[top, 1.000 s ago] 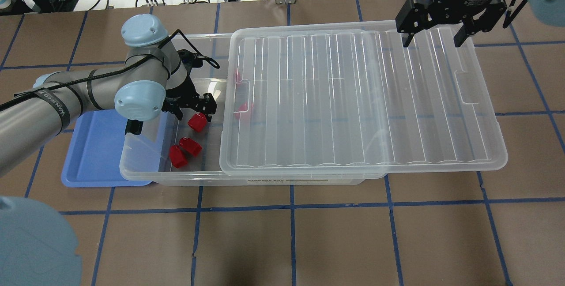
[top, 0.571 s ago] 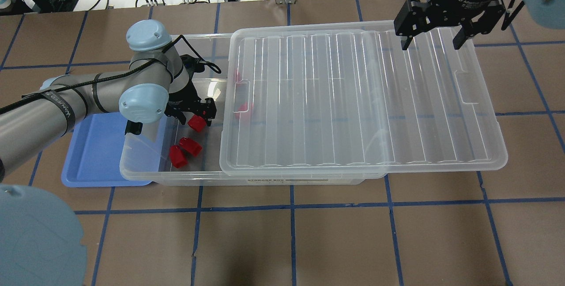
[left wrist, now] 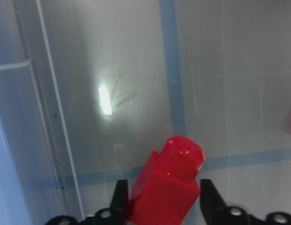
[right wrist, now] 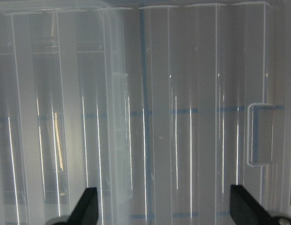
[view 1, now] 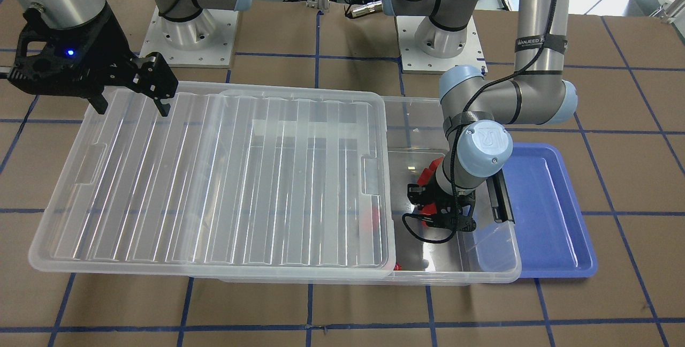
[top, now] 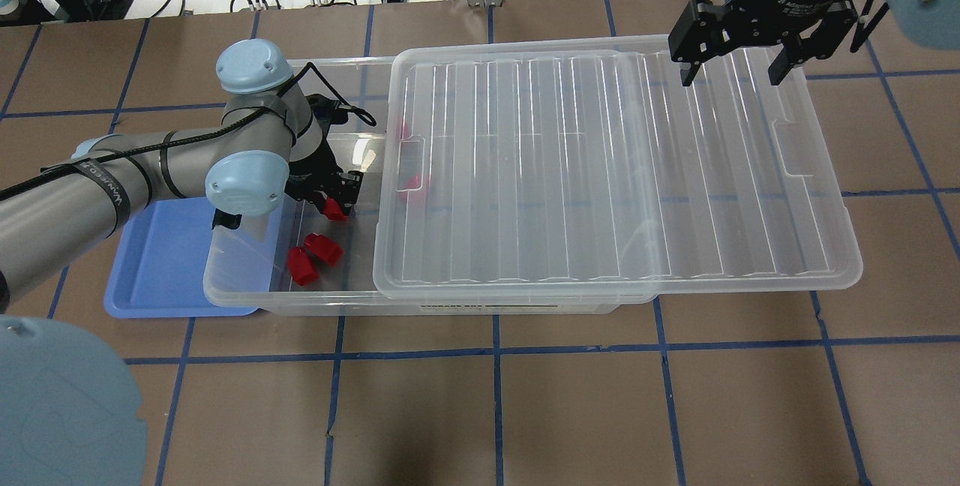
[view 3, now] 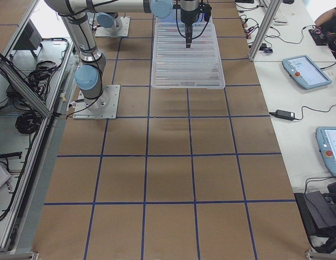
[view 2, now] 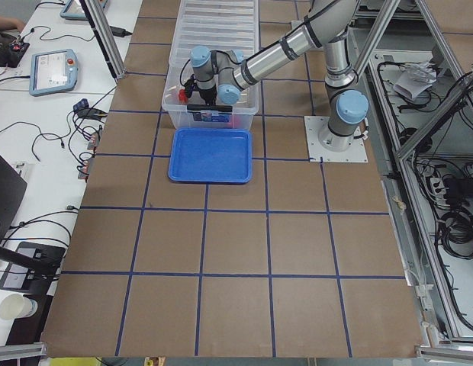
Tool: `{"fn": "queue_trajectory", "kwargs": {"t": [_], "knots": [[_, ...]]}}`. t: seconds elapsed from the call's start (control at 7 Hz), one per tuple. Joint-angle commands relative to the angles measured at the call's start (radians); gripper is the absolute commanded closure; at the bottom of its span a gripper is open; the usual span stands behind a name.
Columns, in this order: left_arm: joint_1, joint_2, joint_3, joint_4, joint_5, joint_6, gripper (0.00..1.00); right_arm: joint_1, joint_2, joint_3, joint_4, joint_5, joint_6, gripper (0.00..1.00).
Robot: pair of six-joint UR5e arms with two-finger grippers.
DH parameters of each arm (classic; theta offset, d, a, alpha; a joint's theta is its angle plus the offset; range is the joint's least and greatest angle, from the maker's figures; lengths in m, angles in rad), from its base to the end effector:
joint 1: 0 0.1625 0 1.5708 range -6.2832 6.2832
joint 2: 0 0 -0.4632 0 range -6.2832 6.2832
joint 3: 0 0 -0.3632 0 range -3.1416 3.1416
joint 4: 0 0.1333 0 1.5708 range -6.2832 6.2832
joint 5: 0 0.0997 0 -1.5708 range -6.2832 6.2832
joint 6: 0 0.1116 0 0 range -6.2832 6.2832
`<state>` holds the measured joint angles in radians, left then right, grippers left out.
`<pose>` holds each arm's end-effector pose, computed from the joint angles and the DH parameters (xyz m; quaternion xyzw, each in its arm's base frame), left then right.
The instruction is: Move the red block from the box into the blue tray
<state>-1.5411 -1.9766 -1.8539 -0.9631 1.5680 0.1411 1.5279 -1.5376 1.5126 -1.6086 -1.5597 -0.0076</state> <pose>-0.1171 -0.5573 0.2379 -0.0556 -0.9976 -0.0403 0.0049 0.1136 -0.4903 0.5294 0.0175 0.9993 -0.0315 0.0047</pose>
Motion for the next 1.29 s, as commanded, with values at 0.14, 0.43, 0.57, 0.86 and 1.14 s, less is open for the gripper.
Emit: {"fn": "queue_trajectory", "kwargs": {"t": [0.14, 0.43, 0.57, 0.86, 1.14], "knots": [[-0.007, 0.068, 0.074, -0.091, -0.011, -0.093, 0.78, 0.000, 0.001, 0.000, 0.000, 0.000, 0.000, 0.00], [-0.007, 0.100, 0.280, -0.355, -0.009, -0.100, 0.78, 0.000, 0.001, 0.001, 0.003, -0.002, -0.003, 0.00], [-0.005, 0.111, 0.402, -0.532, -0.002, -0.130, 0.78, -0.002, 0.002, 0.003, 0.003, -0.002, -0.005, 0.00], [0.065, 0.119, 0.455, -0.589, 0.003, -0.121, 0.81, -0.002, 0.002, 0.003, 0.003, 0.000, -0.005, 0.00], [0.200, 0.131, 0.447, -0.591, 0.006, 0.138, 0.83, -0.012, 0.004, 0.004, 0.003, -0.002, -0.014, 0.00]]}}
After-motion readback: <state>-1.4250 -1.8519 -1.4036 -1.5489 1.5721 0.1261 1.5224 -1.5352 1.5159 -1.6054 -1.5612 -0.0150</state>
